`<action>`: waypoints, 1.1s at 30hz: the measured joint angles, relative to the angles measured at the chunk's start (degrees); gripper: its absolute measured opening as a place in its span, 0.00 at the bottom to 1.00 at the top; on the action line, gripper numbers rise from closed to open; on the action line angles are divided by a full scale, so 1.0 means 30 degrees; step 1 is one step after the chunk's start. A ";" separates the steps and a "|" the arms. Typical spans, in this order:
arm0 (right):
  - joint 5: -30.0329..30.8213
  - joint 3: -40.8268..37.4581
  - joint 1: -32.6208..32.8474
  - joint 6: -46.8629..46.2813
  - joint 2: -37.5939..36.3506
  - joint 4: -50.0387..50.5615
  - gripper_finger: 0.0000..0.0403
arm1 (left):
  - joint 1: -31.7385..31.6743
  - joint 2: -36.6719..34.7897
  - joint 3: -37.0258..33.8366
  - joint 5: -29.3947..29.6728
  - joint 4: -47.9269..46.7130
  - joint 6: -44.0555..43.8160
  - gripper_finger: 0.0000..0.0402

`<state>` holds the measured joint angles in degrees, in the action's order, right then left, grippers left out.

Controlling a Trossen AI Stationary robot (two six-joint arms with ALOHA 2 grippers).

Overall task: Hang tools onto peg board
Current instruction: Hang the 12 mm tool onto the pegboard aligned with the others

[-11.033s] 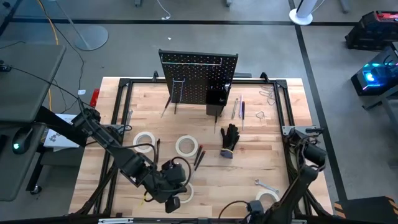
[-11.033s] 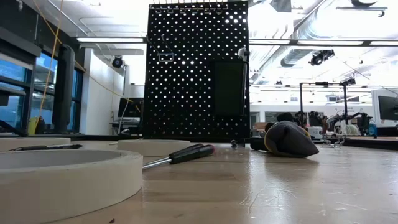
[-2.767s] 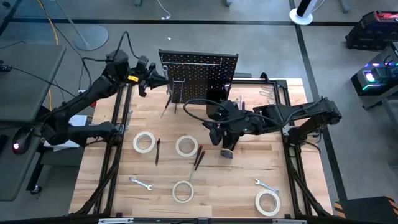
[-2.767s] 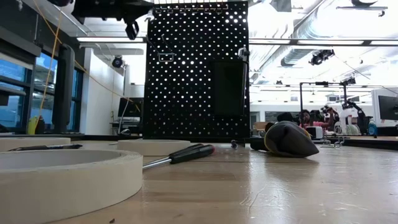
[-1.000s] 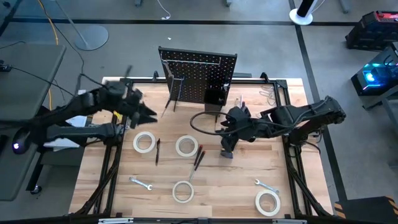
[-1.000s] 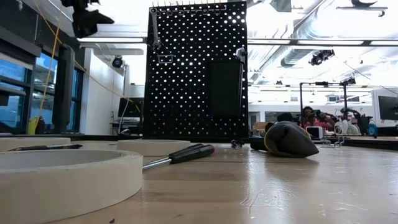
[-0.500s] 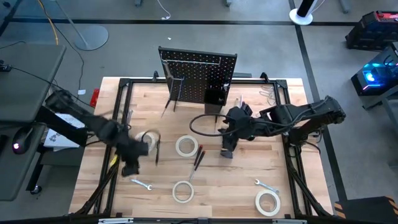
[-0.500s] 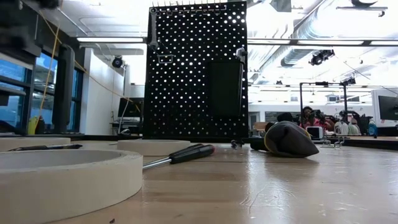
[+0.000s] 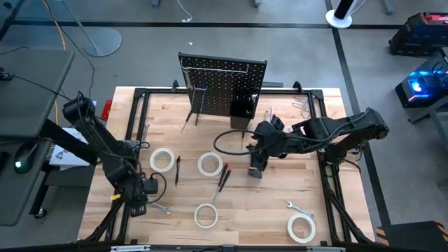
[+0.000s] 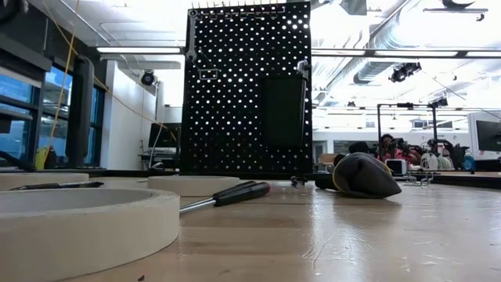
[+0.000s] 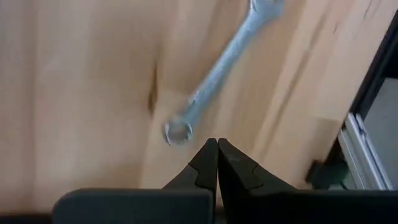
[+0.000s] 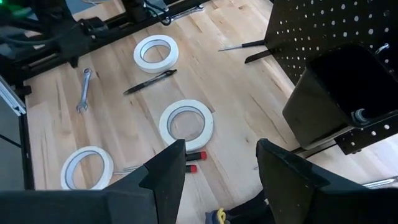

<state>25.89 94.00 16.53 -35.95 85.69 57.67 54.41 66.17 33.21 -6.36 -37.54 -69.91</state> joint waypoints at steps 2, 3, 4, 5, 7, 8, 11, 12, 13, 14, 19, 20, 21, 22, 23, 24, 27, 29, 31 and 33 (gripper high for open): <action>0.0012 0.0000 0.0000 -0.0159 0.0000 -0.0007 0.47 | 0.0002 -0.0043 -0.0431 0.0155 0.0066 0.0569 0.00; 0.0063 0.0000 0.0000 -0.0377 0.0000 -0.0013 0.47 | 0.0008 -0.0022 -0.0677 0.0133 0.0018 0.0937 0.00; 0.0130 0.0000 0.0000 -0.0552 0.0016 -0.0013 0.47 | 0.0016 -0.0022 -0.0894 -0.0011 0.0013 0.1149 0.00; 0.0138 0.0000 0.0000 -0.0788 0.0022 -0.0009 0.47 | 0.0016 -0.0022 -0.1049 -0.0236 0.0076 0.1340 0.00; 0.0147 0.0000 0.0000 -0.1127 0.0029 -0.0011 0.47 | 0.0042 -0.0029 -0.1400 -0.0707 0.0470 0.1669 0.00; 0.0160 0.0000 0.0000 -0.1367 0.0042 -0.0013 0.47 | 0.0079 -0.0029 -0.1523 -0.0776 0.0528 0.1780 0.00; 0.0177 0.0000 0.0000 -0.1833 0.0066 -0.0009 0.47 | 0.0155 -0.0025 -0.1793 -0.0686 0.0923 0.1886 0.00; 0.0177 0.0000 0.0000 -0.1981 0.0073 -0.0009 0.47 | 0.0155 -0.0022 -0.1850 -0.0644 0.1200 0.1886 0.00; 0.0177 0.0000 0.0000 -0.2125 0.0073 -0.0007 0.47 | 0.0155 -0.0024 -0.1894 -0.0565 0.1632 0.1886 0.00; 0.0193 0.0000 0.0000 -0.2212 0.0073 -0.0015 0.47 | 0.0155 -0.0028 -0.1906 -0.0552 0.2039 0.1886 0.00; 0.0430 0.0000 -0.0003 -0.2202 0.0073 -0.0015 0.47 | 0.0155 -0.0029 -0.2071 -0.0057 0.2883 0.2025 0.00; 0.0441 0.0000 -0.0011 -0.2216 0.0073 -0.0007 0.47 | 0.0155 -0.0029 -0.2070 0.0108 0.2646 0.2025 0.00; 0.0444 0.0000 -0.0015 -0.2216 0.0073 -0.0007 0.47 | 0.0150 -0.0029 -0.2077 0.0175 0.2348 0.2013 0.00; 0.0444 0.0000 -0.0015 -0.2212 0.0073 -0.0012 0.47 | 0.0140 -0.0029 -0.2084 0.0200 0.2173 0.1977 0.00; 0.0444 0.0000 -0.0015 -0.2214 0.0073 -0.0007 0.47 | 0.0140 -0.0029 -0.2084 0.0217 0.2092 0.1939 0.00; 0.0444 0.0000 -0.0015 -0.2219 0.0073 -0.0007 0.47 | 0.0140 -0.0029 -0.2084 0.0218 0.1996 0.1894 0.00; 0.0459 0.0000 -0.0015 -0.2200 0.0073 -0.0015 0.47 | 0.0140 -0.0029 -0.2084 0.0228 0.1909 0.1894 0.00; 0.0466 0.0000 -0.0015 -0.2212 0.0073 -0.0015 0.47 | 0.0140 -0.0029 -0.2084 0.0287 0.1897 0.1894 0.00; 0.0474 0.0000 -0.0015 -0.2214 0.0073 -0.0009 0.47 | 0.0147 -0.0029 -0.2084 0.0310 0.1897 0.1994 0.00; 0.0470 0.0000 -0.0015 -0.2212 0.0073 -0.0007 0.47 | 0.0147 0.0041 -0.2143 0.0330 0.1953 0.2185 0.00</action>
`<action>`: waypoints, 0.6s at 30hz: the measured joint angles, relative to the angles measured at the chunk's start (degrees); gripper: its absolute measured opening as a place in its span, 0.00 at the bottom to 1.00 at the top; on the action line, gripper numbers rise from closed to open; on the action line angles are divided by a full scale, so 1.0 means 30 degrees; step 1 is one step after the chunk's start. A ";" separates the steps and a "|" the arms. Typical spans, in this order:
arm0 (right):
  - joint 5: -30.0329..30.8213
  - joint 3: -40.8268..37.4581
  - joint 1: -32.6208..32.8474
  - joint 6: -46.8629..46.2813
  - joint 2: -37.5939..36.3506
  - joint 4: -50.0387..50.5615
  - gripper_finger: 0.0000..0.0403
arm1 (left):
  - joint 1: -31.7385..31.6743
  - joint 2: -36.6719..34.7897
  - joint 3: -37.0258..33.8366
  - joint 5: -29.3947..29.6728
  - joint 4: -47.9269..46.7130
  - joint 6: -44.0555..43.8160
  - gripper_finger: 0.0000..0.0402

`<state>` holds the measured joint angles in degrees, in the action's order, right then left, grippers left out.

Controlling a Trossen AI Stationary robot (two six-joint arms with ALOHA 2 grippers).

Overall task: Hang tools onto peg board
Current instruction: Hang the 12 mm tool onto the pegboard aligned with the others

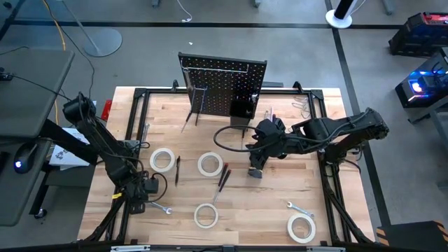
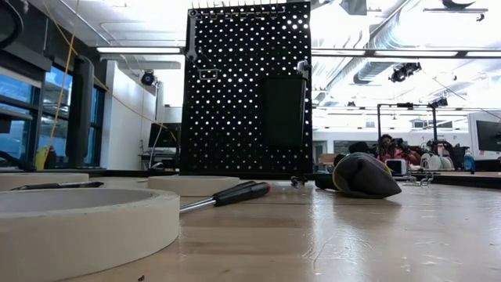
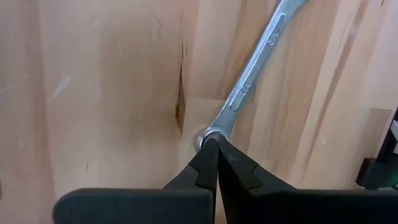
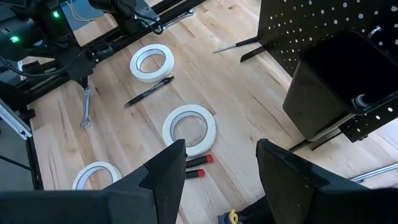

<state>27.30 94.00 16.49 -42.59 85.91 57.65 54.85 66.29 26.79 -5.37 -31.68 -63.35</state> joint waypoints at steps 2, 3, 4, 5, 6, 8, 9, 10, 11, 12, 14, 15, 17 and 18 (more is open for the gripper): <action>0.0004 0.0000 0.0000 -0.0007 0.0000 0.0020 0.47 | -0.0001 0.0163 -0.0228 -0.0053 0.0025 0.0007 0.00; 0.0004 0.0000 0.0000 -0.0007 0.0000 0.0081 0.47 | -0.0007 0.0227 -0.0331 -0.0186 0.0078 0.0006 0.00; 0.0004 0.0000 0.0000 -0.0007 0.0000 0.0154 0.47 | -0.0007 0.0295 -0.0503 -0.0304 0.0246 -0.0012 0.00; -0.0002 0.0000 0.0000 -0.0007 0.0000 0.0180 0.47 | -0.0007 0.0345 -0.0677 -0.0561 0.0466 -0.0102 0.00; 0.0002 0.0000 0.0000 -0.0015 0.0000 0.0199 0.47 | -0.0007 0.0402 -0.0867 -0.0772 0.0825 -0.0145 0.00; 0.0004 0.0000 0.0000 -0.0015 0.0000 0.0341 0.47 | -0.0007 0.0411 -0.1180 -0.1063 0.1292 -0.0212 0.00; 0.0004 0.0000 0.0000 -0.0018 0.0000 0.0426 0.47 | -0.0007 0.0418 -0.1296 -0.1026 0.1339 -0.0356 0.00; 0.0004 0.0000 0.0000 -0.0121 0.0000 0.0521 0.47 | -0.0007 0.0416 -0.1392 -0.0959 0.1427 -0.0656 0.00; 0.0004 0.0000 0.0000 -0.0330 0.0000 0.0620 0.47 | -0.0019 0.0404 -0.1454 -0.0821 0.1494 -0.1021 0.00; 0.0004 0.0000 0.0000 -0.0582 0.0000 0.0662 0.47 | -0.0036 0.0404 -0.1511 -0.0571 0.1641 -0.1351 0.00; 0.0004 0.0000 0.0000 -0.1251 0.0000 0.0716 0.47 | -0.0184 0.0396 -0.1744 -0.0068 0.2445 -0.2098 0.00; 0.0001 0.0000 0.0000 -0.1435 0.0008 0.0737 0.47 | -0.0317 0.0407 -0.1897 0.0351 0.3039 -0.2554 0.00; 0.0002 0.0007 0.0000 -0.1744 0.0168 0.0783 0.47 | -0.0616 0.0485 -0.2261 0.1077 0.4265 -0.3487 0.00; -0.0009 0.0007 0.0000 -0.1793 0.0260 0.0821 0.47 | -0.0797 0.0530 -0.2457 0.1402 0.4879 -0.3822 0.00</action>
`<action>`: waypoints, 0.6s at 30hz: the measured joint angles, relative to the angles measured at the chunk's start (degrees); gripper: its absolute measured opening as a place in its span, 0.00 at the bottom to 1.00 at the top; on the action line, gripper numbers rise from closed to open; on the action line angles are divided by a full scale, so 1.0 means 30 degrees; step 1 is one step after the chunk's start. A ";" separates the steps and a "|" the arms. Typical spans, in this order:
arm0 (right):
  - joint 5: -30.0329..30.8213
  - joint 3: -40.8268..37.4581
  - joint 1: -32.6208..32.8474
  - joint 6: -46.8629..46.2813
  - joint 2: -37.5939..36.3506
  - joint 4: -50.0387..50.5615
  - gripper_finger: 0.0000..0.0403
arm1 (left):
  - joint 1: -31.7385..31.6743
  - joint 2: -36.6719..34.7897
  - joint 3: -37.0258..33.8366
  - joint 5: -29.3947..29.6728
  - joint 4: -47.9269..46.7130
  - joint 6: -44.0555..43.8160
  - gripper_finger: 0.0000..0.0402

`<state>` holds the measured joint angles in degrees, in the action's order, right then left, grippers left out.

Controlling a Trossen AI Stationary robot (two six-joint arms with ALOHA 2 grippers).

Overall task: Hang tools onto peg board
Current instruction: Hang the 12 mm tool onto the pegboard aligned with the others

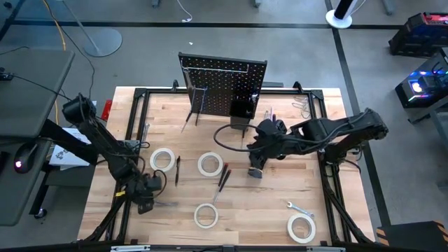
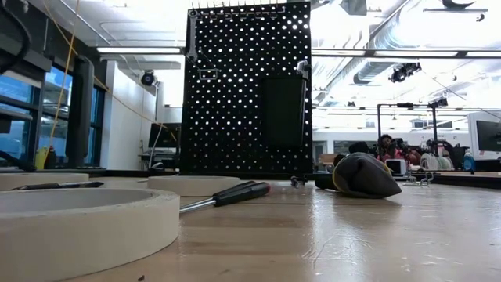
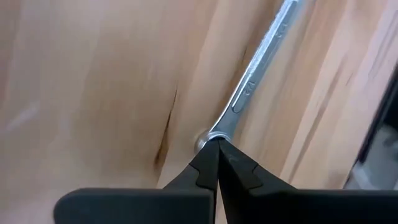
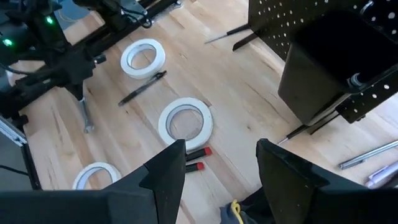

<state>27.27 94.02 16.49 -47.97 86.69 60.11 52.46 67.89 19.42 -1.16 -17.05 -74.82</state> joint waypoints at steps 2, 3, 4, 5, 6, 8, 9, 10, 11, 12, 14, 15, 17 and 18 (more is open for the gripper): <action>-0.0518 0.0000 -0.0014 -0.0014 0.0381 -0.0070 0.47 | -0.0487 0.0132 -0.0295 0.0519 0.0963 -0.0566 0.00; -0.0982 0.0000 -0.0073 -0.0014 0.0627 -0.0137 0.47 | -0.0784 0.0233 -0.0360 0.0945 0.1264 -0.0826 0.00; -0.1651 0.0000 -0.0170 -0.0002 0.0952 -0.0247 0.47 | -0.1087 0.0353 -0.0386 0.1428 0.1460 -0.0962 0.00; -0.2587 0.0000 -0.0276 0.0091 0.1283 -0.0395 0.47 | -0.1395 0.0516 -0.0399 0.1957 0.1755 -0.0996 0.00; -0.3537 0.0000 -0.0395 0.0369 0.1711 -0.0643 0.47 | -0.1712 0.0690 -0.0400 0.2472 0.2098 -0.0844 0.00; -0.4978 0.0000 -0.0624 0.1468 0.2687 -0.1483 0.47 | -0.2442 0.1201 -0.0421 0.3250 0.2985 -0.0341 0.00; -0.5394 0.0000 -0.0697 0.2184 0.3238 -0.2016 0.47 | -0.2850 0.1530 -0.0421 0.3504 0.3496 -0.0064 0.00; -0.5779 0.0000 -0.0794 0.2982 0.3808 -0.2685 0.47 | -0.3207 0.1869 -0.0421 0.3664 0.4042 0.0239 0.00; -0.6197 0.0000 -0.0911 0.3866 0.4399 -0.3389 0.47 | -0.3560 0.2228 -0.0416 0.3710 0.4591 0.0606 0.00; -0.6647 0.0000 -0.1054 0.4740 0.4979 -0.4112 0.47 | -0.3920 0.2599 -0.0414 0.3701 0.5181 0.0999 0.00; -0.7701 0.0000 -0.1448 0.6160 0.6162 -0.5682 0.47 | -0.4579 0.3251 -0.0399 0.3632 0.6297 0.1668 0.00; -0.8430 0.0000 -0.1636 0.6743 0.6733 -0.6587 0.47 | -0.4881 0.3525 -0.0399 0.3613 0.6810 0.1987 0.00; -0.9910 0.0000 -0.1874 0.8376 0.7849 -0.8275 0.47 | -0.5482 0.4027 -0.0399 0.3537 0.7811 0.2624 0.00; -1.0441 0.0000 -0.1938 0.9327 0.8416 -0.9123 0.47 | -0.5745 0.4204 -0.0399 0.3475 0.8171 0.2951 0.00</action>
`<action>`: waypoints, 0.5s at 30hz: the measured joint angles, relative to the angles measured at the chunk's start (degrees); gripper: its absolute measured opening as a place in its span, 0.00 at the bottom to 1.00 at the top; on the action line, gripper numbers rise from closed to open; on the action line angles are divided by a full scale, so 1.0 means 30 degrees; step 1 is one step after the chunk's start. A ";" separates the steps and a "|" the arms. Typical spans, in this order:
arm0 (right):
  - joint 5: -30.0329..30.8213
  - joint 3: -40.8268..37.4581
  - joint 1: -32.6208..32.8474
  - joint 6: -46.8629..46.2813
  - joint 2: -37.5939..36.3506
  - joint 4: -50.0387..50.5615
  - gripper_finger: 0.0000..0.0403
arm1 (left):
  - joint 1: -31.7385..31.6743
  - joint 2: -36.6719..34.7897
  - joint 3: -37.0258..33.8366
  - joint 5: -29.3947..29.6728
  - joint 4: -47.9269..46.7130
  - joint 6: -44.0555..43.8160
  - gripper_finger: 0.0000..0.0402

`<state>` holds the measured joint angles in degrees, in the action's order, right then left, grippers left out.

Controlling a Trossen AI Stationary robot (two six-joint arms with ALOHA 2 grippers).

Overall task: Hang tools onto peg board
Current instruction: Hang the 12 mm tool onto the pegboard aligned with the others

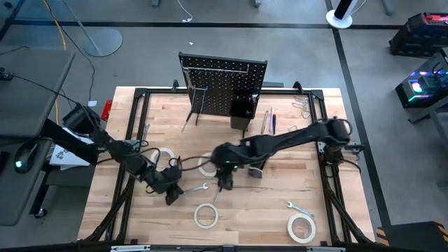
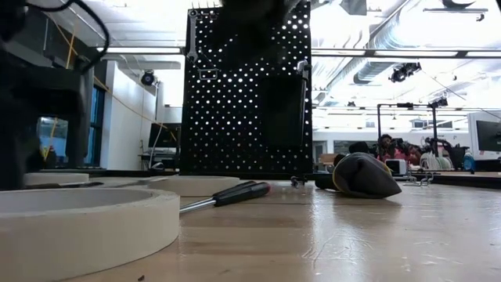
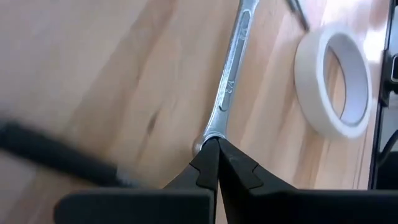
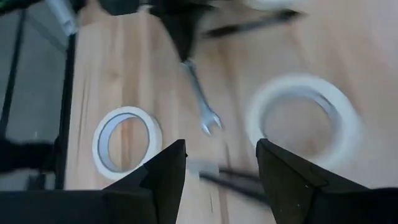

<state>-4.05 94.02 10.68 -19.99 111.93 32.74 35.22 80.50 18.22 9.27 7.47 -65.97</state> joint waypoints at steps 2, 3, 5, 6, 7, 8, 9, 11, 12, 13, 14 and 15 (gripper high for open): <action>-0.0653 0.0000 0.0056 0.2061 0.0983 -0.1451 0.47 | -0.0468 0.0206 0.0000 -0.0047 0.0438 0.0609 0.00; -0.0910 0.0000 0.0108 0.3392 0.1450 -0.2141 0.47 | -0.0688 0.0298 0.0000 0.0000 0.0590 0.0817 0.00; -0.1311 0.0000 0.0305 0.5958 0.2275 -0.3018 0.47 | -0.1083 0.0324 -0.0005 0.0167 0.0679 0.1321 0.00; -0.1321 0.0000 0.0379 0.6830 0.2649 -0.3336 0.47 | -0.1273 0.0329 -0.0007 0.0248 0.0722 0.1631 0.00; -0.1177 0.0000 0.0436 0.7218 0.2952 -0.3436 0.47 | -0.1446 0.0339 -0.0007 0.0325 0.0748 0.1869 0.00; -0.0866 0.0000 0.0507 0.7326 0.3241 -0.3452 0.47 | -0.1603 0.0339 -0.0010 0.0381 0.0777 0.2111 0.00; -0.0514 0.0000 0.0548 0.7420 0.3505 -0.3477 0.47 | -0.1708 0.0341 -0.0015 0.0401 0.0822 0.2269 0.00; 0.0259 0.0000 0.0568 0.7938 0.4063 -0.3537 0.47 | -0.1887 0.0361 -0.0044 0.0579 0.0967 0.2620 0.00; 0.0613 0.0000 0.0568 0.8362 0.4324 -0.3544 0.47 | -0.1959 0.0382 -0.0051 0.0757 0.1089 0.2833 0.00; 0.0825 0.0000 0.0568 0.8743 0.4619 -0.3694 0.47 | -0.2009 0.0411 -0.0078 0.0884 0.1256 0.3104 0.00; 0.0849 0.0000 0.0555 0.8966 0.4852 -0.3896 0.47 | -0.2038 0.0419 -0.0101 0.0972 0.1378 0.3428 0.00; 0.0813 0.0000 0.0512 0.9176 0.5110 -0.4078 0.47 | -0.2041 0.0432 -0.0115 0.1012 0.1448 0.3788 0.00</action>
<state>-1.61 94.02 12.21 7.54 127.27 20.51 29.10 81.80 17.87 12.30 11.81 -54.60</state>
